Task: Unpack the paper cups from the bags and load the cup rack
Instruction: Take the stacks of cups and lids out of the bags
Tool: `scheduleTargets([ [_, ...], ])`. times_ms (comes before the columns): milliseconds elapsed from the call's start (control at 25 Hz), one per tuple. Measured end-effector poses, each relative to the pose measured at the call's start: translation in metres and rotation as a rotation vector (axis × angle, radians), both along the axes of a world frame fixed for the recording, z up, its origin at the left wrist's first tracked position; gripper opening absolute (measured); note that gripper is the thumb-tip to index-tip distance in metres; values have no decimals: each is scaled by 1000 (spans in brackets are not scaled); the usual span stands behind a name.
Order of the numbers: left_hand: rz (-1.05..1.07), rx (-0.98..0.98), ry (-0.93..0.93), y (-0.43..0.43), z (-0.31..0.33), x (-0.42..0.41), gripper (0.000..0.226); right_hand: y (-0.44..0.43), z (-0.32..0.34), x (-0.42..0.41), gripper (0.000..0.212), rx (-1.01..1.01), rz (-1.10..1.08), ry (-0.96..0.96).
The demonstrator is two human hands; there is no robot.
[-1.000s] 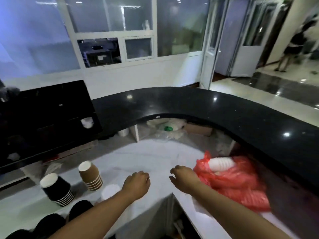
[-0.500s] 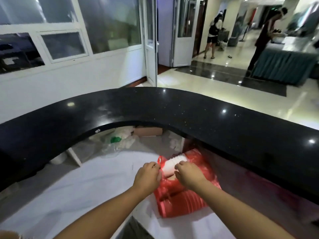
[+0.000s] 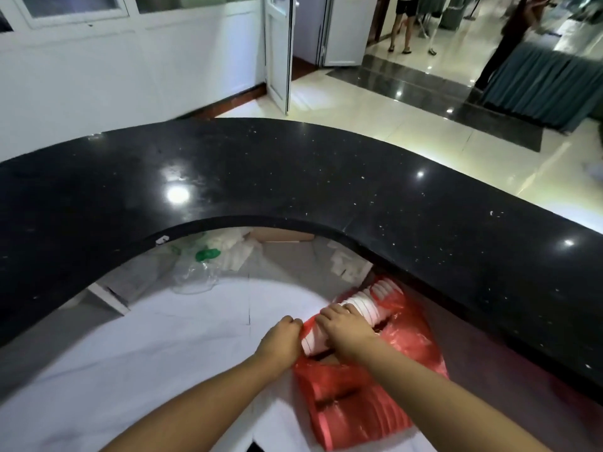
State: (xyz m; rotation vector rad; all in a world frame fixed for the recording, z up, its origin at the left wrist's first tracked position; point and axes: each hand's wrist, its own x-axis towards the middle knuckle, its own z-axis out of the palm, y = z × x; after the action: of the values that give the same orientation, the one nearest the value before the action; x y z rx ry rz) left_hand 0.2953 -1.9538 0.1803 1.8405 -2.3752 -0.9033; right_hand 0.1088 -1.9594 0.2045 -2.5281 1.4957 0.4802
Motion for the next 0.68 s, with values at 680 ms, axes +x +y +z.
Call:
scheduleTargets([
  [680,-108,-147,438,-3,31,31,76,0,27,-1,88,-221,-15,-138],
])
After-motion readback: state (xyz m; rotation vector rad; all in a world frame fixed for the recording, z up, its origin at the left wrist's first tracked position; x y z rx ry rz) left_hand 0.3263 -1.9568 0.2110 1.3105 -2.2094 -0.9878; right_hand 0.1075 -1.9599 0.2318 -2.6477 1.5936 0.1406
